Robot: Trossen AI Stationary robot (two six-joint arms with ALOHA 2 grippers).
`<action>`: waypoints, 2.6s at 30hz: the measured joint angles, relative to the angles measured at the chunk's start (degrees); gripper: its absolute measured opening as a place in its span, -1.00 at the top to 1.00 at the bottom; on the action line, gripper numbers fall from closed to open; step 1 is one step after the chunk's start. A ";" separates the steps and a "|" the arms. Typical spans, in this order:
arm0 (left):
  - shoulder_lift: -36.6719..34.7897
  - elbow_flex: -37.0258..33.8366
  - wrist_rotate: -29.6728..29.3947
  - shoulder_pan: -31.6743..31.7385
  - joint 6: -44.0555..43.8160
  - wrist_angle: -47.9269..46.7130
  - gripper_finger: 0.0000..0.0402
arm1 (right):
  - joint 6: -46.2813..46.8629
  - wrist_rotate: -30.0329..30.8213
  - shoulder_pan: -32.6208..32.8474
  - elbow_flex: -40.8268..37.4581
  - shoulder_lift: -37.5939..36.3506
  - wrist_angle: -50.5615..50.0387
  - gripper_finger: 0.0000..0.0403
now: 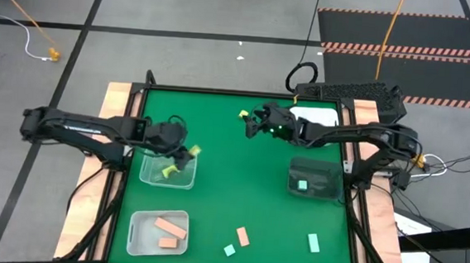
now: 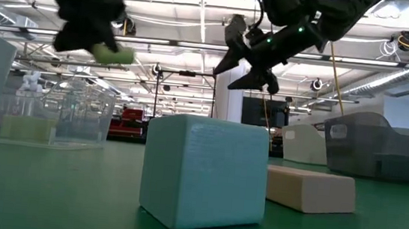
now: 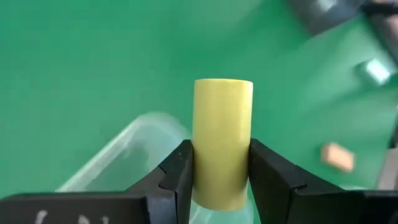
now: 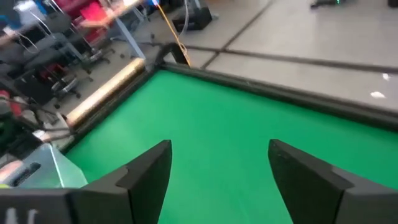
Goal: Sort & place blocks by color
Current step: Put the green block into the transparent bin
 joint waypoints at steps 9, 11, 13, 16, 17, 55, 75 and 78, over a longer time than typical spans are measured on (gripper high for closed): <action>-0.03 -0.02 2.68 -5.53 -14.36 -16.78 0.40 | -6.28 -3.03 -2.91 0.00 6.56 8.38 -0.18; 0.69 -0.04 2.82 -6.66 -15.70 -16.91 0.40 | -6.84 -4.66 -3.51 0.00 8.18 8.02 -0.17; 1.65 -0.02 2.81 -7.68 -16.91 -17.13 0.40 | -7.50 -5.15 -3.80 0.00 9.62 7.11 -0.17; 3.37 -0.04 2.73 -8.55 -18.11 -18.24 0.40 | -8.32 -6.47 -4.05 0.00 11.71 6.64 -0.17; 3.91 -0.02 2.59 -8.76 -18.50 -18.32 0.40 | -9.16 -6.70 -4.11 -0.02 12.14 6.18 -0.17; -9.94 0.00 -6.90 -2.52 -27.18 13.24 -0.27 | -27.86 -16.92 -15.02 11.84 24.73 -4.90 -0.53; -10.53 0.00 -7.78 2.55 -17.85 21.46 -0.27 | -39.41 -18.51 -15.06 18.93 29.91 -11.62 0.21; -10.53 0.00 -7.78 3.52 -15.73 21.50 -0.27 | -39.91 -18.53 -15.01 18.95 29.83 -12.14 0.42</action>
